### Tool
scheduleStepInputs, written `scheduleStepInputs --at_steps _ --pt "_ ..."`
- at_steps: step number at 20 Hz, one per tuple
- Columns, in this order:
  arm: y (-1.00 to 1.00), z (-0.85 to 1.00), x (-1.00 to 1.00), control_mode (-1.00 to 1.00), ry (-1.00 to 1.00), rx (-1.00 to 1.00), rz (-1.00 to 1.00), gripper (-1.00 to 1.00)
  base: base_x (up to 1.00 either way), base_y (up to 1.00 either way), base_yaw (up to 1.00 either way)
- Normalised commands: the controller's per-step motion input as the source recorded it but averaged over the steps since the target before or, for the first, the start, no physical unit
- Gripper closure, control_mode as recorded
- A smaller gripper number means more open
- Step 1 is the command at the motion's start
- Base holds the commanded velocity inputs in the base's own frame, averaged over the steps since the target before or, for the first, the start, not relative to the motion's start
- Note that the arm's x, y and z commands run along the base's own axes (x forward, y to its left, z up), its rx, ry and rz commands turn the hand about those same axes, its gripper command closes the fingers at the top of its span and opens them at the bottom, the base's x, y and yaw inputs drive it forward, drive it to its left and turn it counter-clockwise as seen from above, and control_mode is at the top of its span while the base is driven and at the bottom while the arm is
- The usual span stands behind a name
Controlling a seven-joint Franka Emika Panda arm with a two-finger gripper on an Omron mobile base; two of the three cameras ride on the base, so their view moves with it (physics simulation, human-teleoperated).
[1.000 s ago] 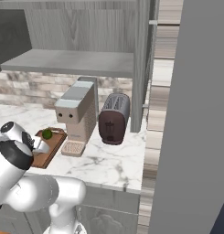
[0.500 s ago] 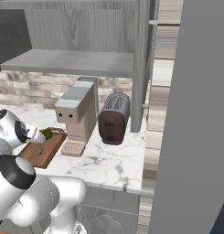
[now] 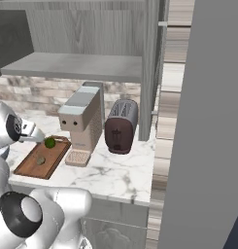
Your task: Open the cabinet. Place the bowl and condiment on the counter. Then place the lime and garlic on the cutting board.
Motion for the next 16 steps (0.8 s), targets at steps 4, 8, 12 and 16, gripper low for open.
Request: scheduleStepInputs --at_steps 4,8,12,16 --pt "-0.62 0.8 -0.49 -1.0 0.0 0.06 0.0 -1.0 0.0 0.0 0.0" --pt "-0.71 0.71 -0.54 -1.0 0.0 0.07 0.0 -1.0 0.0 0.0 0.0" --pt "-0.73 0.68 -0.62 -1.0 0.0 0.08 0.0 -1.0 0.0 0.0 0.0" --pt "-0.68 0.64 -0.67 -1.0 0.0 0.08 0.0 -1.0 0.0 0.0 0.0"
